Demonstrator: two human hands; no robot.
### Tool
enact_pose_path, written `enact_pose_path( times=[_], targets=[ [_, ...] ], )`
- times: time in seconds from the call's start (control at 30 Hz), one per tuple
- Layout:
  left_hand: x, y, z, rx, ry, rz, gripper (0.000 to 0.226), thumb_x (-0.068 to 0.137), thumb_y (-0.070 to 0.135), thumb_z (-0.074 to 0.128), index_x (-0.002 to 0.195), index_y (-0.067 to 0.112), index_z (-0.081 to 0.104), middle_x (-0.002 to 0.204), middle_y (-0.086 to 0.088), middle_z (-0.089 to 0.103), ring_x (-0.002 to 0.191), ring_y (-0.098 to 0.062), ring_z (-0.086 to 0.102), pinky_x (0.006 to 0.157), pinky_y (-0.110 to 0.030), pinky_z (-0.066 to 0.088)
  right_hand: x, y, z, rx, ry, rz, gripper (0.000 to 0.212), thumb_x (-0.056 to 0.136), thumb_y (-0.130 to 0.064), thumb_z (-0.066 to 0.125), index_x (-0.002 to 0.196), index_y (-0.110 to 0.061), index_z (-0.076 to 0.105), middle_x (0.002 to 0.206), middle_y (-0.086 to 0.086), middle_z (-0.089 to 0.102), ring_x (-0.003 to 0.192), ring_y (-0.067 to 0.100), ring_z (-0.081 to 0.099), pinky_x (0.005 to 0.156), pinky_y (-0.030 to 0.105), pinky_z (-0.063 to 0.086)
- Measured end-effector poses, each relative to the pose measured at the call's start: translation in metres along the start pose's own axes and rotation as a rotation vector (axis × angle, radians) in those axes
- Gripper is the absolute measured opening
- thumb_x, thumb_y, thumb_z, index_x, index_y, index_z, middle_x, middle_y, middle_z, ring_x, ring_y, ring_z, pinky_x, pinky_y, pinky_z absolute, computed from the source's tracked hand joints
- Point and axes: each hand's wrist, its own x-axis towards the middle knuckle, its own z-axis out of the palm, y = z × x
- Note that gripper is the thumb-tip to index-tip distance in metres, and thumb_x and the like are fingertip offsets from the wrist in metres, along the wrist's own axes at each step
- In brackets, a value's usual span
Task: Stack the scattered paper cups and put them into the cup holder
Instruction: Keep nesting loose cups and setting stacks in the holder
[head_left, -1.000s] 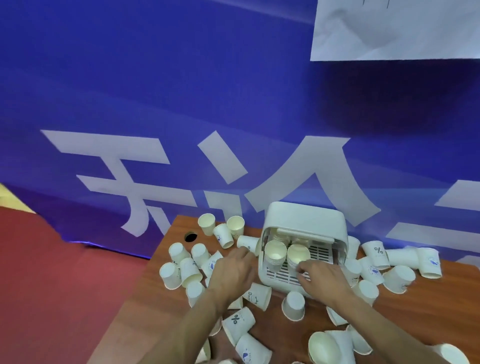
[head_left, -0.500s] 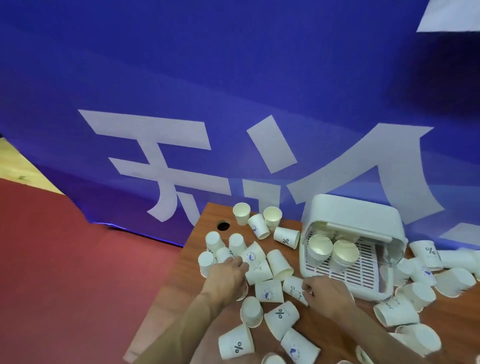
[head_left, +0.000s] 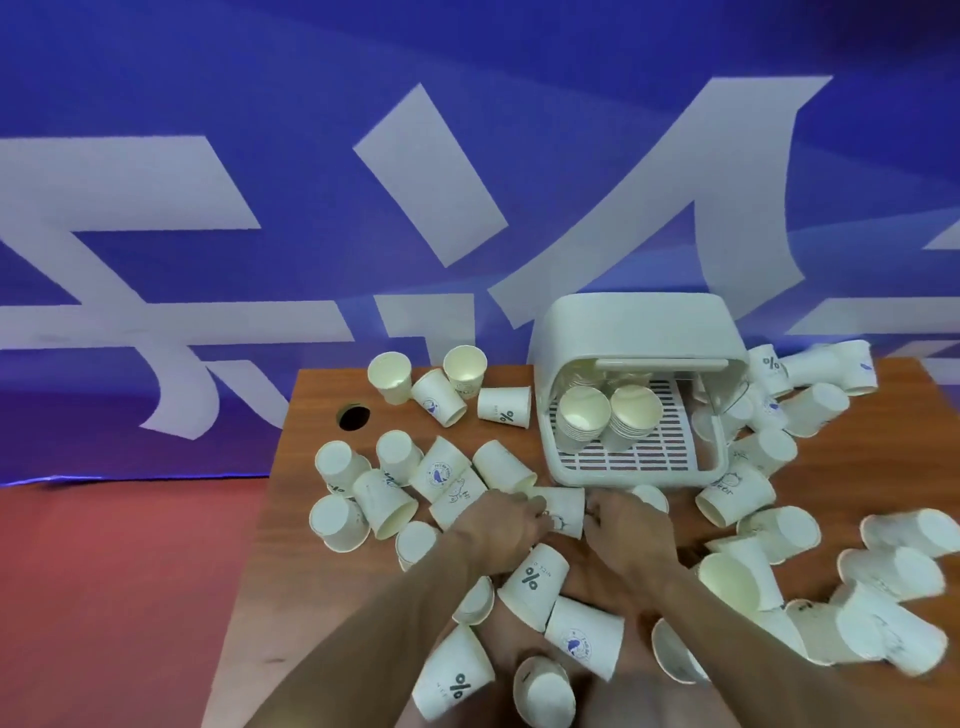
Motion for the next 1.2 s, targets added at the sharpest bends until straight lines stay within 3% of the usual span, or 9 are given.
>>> enact_pose_path(
  times=[0.3,0.57,0.7,0.87,1.0,1.2],
  targets=[
    [0.003,-0.013,0.01,0.066,-0.121,0.098,0.033,0.096,0.024,0.055,0.128,0.015,0.053,0.117,-0.006,0.054,0.102,-0.027,0.056,0.074,-0.042,0.052,0.001,-0.002,0.022,0.213,-0.041,0.185,0.017,0.093,-0.045,0.056,0.098,-0.03,0.063,0.088,-0.01,0.062,0.091,0.015,0.064,0.072,0.03,0.05],
    [-0.009,-0.013,-0.007,0.063,-0.073,0.026,0.023,0.094,0.019,0.052,0.115,0.011,0.059,0.101,-0.007,0.059,0.089,-0.028,0.059,0.064,-0.039,0.048,0.0,-0.007,0.02,0.409,-0.074,0.195,0.008,0.087,-0.043,0.064,0.086,-0.035,0.063,0.096,-0.012,0.07,0.095,0.013,0.064,0.076,0.03,0.049],
    [-0.019,-0.012,-0.026,0.039,-0.002,-0.007,0.02,0.09,0.023,0.055,0.106,0.011,0.061,0.095,-0.008,0.06,0.082,-0.029,0.058,0.059,-0.037,0.045,-0.011,-0.011,0.007,0.42,-0.016,0.191,0.008,0.086,-0.046,0.061,0.084,-0.039,0.059,0.093,-0.017,0.066,0.088,0.009,0.061,0.069,0.028,0.04],
    [-0.031,-0.008,-0.055,0.036,0.114,-0.034,0.013,0.089,0.023,0.053,0.096,0.015,0.061,0.089,-0.004,0.06,0.077,-0.025,0.057,0.055,-0.033,0.039,-0.028,-0.012,-0.022,0.358,0.125,0.087,0.011,0.085,-0.044,0.056,0.083,-0.034,0.06,0.081,-0.015,0.066,0.076,0.005,0.06,0.062,0.027,0.043],
    [-0.037,-0.009,-0.084,0.026,0.271,-0.05,0.018,0.092,0.025,0.047,0.097,0.016,0.061,0.091,-0.003,0.062,0.079,-0.024,0.058,0.06,-0.038,0.049,-0.037,-0.009,-0.057,0.3,0.197,-0.035,0.015,0.083,-0.043,0.051,0.086,-0.029,0.054,0.077,-0.008,0.065,0.073,0.011,0.06,0.061,0.029,0.045],
    [-0.043,-0.001,-0.131,0.018,0.493,-0.091,0.017,0.091,0.031,0.046,0.09,0.019,0.059,0.088,0.001,0.063,0.078,-0.022,0.059,0.053,-0.032,0.037,-0.056,0.006,-0.114,0.187,0.305,-0.15,0.012,0.084,-0.04,0.05,0.093,-0.033,0.055,0.082,-0.009,0.068,0.076,0.01,0.062,0.065,0.03,0.045]
  ],
)
